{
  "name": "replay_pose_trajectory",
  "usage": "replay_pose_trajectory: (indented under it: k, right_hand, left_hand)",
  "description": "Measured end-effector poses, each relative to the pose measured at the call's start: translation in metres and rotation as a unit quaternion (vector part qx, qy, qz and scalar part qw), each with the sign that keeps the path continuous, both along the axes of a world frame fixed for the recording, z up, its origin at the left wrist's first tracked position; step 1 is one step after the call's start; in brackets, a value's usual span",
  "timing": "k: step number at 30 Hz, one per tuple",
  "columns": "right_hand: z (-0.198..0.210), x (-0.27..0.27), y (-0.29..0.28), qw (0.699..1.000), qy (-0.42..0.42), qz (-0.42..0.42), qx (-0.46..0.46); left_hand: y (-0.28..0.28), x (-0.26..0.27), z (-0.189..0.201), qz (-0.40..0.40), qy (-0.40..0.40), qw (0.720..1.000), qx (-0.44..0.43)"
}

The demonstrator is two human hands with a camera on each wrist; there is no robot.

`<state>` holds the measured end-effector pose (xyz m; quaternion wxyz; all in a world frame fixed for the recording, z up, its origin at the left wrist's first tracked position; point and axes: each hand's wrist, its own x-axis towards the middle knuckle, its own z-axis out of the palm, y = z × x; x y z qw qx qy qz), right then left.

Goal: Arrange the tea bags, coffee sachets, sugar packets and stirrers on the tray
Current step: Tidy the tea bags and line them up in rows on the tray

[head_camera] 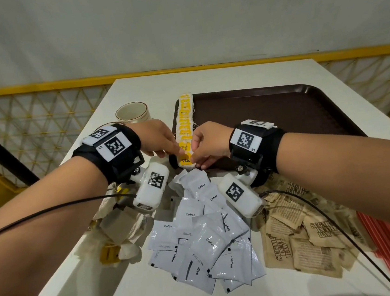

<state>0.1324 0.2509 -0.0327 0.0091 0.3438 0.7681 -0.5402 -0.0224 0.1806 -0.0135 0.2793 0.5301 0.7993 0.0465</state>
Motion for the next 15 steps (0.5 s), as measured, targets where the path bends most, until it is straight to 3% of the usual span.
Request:
replay_pose_trajectory:
  k: [2,10,15]
  right_hand:
    - [0.003,0.0,-0.001,1.0,-0.013,0.005,-0.02]
    - [-0.002,0.008,0.002,0.998,0.007,0.03,0.054]
    - [-0.006,0.005,-0.001,0.997,0.001,0.024,0.072]
  left_hand:
    - [0.0,0.003,-0.003,-0.026,0.016,0.999,-0.012]
    - [0.0,0.0,0.011,-0.045,-0.008,0.999,-0.028]
    - [0.006,0.007,0.01,-0.043,0.029,0.998,-0.029]
